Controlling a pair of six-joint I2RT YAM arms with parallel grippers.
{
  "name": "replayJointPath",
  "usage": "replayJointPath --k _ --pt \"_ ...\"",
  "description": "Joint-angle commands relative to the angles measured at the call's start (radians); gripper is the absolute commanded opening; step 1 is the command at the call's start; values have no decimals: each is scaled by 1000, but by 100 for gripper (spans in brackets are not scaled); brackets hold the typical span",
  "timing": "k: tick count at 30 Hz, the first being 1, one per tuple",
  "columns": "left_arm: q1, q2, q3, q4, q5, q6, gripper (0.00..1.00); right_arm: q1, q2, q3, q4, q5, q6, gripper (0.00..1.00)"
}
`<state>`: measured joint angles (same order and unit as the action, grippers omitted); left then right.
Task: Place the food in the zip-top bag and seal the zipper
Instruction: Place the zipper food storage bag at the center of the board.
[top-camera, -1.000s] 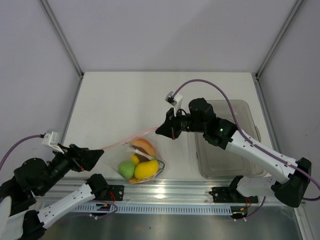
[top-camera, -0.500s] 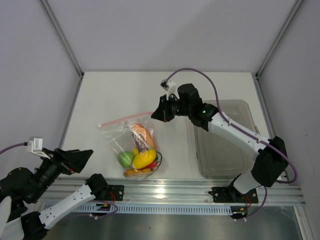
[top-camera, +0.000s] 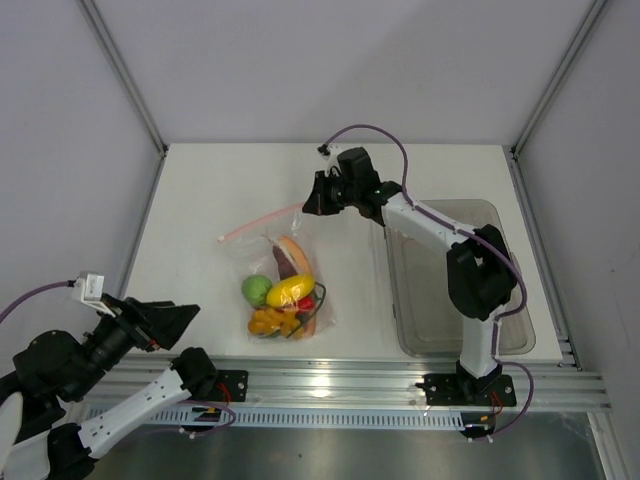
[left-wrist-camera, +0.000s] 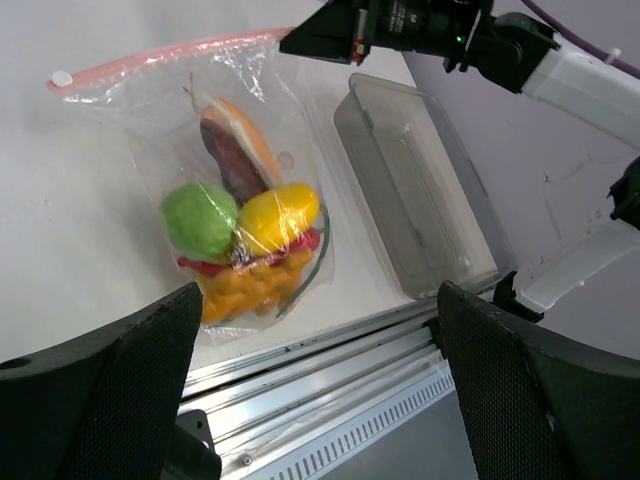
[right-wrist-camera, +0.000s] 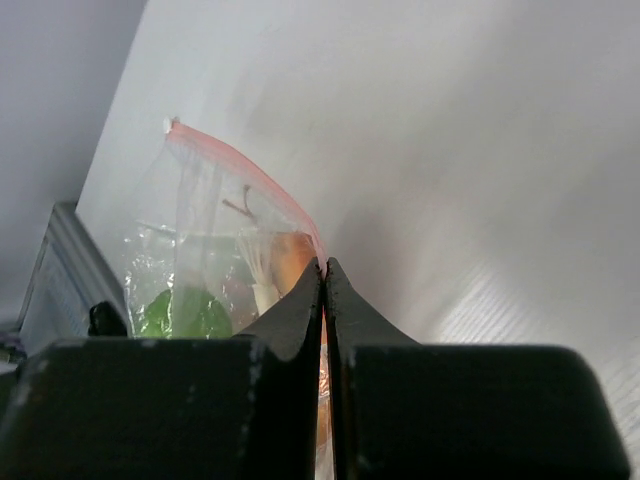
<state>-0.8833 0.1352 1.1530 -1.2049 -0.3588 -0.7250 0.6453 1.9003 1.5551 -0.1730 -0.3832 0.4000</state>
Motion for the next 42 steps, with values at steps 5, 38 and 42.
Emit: replayJointPath --k 5,38,42 --pt "-2 -2 -38 54 55 1 100 -70 173 210 -43 72 23 0" --pt "-2 40 -193 211 152 -11 99 -144 568 612 -350 271 89 9" --pt "-2 82 -171 223 158 1 100 -145 550 669 -402 293 46 39"
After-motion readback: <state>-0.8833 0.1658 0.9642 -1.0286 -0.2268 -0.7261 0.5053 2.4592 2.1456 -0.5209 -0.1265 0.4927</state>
